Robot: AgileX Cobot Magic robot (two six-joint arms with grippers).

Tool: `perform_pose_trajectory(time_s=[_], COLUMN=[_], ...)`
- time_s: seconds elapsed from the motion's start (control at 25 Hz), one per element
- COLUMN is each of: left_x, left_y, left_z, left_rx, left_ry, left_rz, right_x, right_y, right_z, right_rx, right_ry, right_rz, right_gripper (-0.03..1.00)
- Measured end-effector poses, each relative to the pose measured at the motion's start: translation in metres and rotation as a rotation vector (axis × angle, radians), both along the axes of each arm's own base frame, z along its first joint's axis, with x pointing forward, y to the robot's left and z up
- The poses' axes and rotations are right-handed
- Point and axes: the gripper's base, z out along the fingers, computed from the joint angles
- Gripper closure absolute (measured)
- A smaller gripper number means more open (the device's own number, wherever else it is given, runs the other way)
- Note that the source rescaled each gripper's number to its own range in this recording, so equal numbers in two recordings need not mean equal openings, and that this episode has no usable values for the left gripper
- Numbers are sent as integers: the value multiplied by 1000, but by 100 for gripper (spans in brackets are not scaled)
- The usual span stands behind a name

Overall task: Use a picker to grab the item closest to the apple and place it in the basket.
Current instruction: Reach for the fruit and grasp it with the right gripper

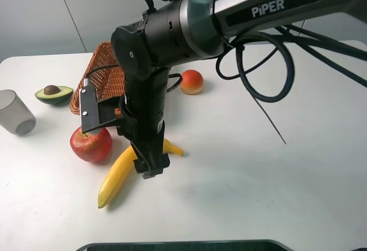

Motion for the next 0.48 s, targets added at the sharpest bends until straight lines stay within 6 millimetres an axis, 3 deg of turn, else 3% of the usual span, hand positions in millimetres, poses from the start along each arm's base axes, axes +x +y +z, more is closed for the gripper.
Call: perform_pose_trajectory(time_s=[0.24,0.48], left_x=[0,0], left_y=[0,0], left_z=[0,0], left_rx=[0,0], left_ry=[0,0], left_rz=[0,0], right_x=[7,13], right_y=[1,-1], right_z=[-4,-21], right_rx=[20,-10], right_ry=[-26,-17], right_rz=[-10,-20], right_gripper=[4,4])
